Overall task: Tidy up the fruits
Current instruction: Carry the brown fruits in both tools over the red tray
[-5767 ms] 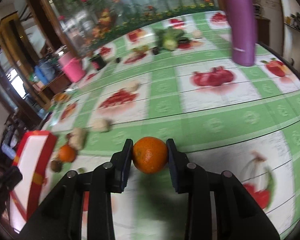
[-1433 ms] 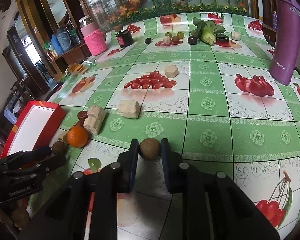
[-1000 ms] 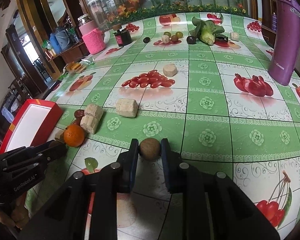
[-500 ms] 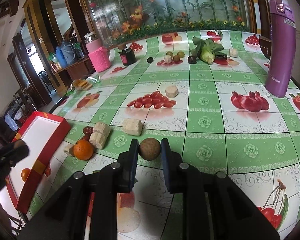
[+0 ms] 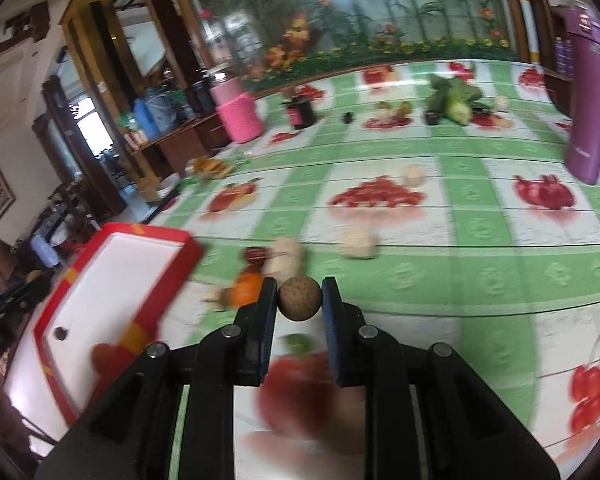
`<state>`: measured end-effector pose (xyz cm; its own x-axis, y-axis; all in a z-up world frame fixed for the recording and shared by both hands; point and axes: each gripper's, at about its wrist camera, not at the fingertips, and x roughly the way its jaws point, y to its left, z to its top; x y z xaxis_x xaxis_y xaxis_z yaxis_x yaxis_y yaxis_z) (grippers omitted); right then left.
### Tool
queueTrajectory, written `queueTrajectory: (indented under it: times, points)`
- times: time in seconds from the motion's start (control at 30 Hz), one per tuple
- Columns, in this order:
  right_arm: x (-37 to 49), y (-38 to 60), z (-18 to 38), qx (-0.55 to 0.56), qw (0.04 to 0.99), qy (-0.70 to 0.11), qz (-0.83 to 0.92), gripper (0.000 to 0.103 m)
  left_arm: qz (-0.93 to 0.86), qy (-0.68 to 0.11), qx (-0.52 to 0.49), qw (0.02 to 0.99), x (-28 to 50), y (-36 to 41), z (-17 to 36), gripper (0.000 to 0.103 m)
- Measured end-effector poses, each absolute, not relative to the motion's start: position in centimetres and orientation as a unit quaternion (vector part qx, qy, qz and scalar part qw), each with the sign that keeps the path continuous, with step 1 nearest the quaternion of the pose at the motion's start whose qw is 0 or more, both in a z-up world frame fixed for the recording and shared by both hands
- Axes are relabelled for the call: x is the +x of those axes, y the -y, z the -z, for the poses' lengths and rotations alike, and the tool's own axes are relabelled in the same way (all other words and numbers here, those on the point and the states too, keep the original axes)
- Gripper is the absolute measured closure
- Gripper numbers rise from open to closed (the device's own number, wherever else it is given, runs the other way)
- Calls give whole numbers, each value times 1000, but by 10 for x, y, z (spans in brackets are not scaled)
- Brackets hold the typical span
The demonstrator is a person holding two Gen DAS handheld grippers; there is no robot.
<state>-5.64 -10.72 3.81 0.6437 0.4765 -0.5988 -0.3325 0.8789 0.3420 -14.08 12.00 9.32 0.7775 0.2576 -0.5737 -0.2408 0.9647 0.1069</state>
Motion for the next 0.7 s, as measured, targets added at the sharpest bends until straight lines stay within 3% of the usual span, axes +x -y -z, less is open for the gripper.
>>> queueTrajectory:
  times: [0.7]
  points:
    - [-135, -49, -62, 29, 851, -356, -385, 78, -187, -320, -42, 928, -158, -197, -67, 80]
